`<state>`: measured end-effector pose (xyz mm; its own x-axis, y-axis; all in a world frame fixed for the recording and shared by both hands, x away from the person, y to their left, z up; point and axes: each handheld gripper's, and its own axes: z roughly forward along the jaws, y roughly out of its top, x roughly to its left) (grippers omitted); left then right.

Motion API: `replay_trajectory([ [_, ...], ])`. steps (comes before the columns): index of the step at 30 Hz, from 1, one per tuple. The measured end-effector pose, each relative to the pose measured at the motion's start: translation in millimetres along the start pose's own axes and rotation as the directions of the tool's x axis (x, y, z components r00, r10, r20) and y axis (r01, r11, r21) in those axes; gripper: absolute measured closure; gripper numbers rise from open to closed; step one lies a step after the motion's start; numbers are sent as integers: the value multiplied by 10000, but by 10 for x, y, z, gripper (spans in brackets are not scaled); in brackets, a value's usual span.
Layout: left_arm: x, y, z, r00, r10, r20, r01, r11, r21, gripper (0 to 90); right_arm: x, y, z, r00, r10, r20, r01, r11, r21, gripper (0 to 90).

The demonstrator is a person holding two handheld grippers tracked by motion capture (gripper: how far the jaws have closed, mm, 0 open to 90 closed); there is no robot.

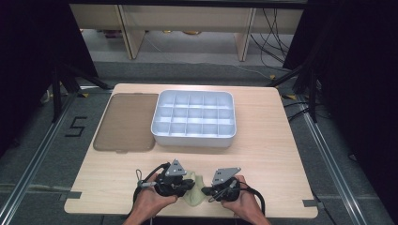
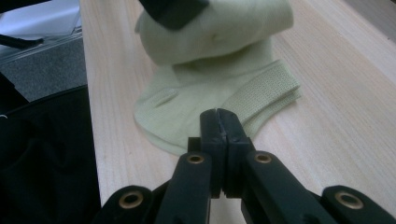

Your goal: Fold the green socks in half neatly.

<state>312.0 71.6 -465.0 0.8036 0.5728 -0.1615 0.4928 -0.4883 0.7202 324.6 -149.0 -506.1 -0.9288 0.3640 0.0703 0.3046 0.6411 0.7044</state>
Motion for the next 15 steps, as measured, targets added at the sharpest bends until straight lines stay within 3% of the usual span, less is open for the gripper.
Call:
replay_trajectory([
  [5,-15,-6,129,9997,217,120,-221,9993,295,840,-24,-10,-7,9999,109,-69,-109,9999,-44,900],
  [6,-24,-15,161,9999,-20,114,18,9998,172,839,-42,-13,-21,9999,143,3,-143,9999,-36,900],
  [7,-13,-12,182,9999,54,164,-57,9997,219,839,-37,-19,-33,9991,423,2,-423,9991,-7,898],
  [12,-7,-11,275,9995,79,296,-87,9996,258,836,-90,-46,-53,9990,435,-24,-436,9990,-120,897],
  [13,-27,-19,305,9994,-162,307,157,9997,170,834,-92,-46,-53,9988,493,-41,-494,9987,-137,897],
  [14,-5,-11,315,9990,293,340,-303,9992,272,832,-97,-46,-63,9981,612,5,-612,9981,-94,894],
  [15,-5,-11,315,9990,293,340,-303,9992,272,831,-97,-46,-63,9981,612,5,-612,9981,-94,894],
])
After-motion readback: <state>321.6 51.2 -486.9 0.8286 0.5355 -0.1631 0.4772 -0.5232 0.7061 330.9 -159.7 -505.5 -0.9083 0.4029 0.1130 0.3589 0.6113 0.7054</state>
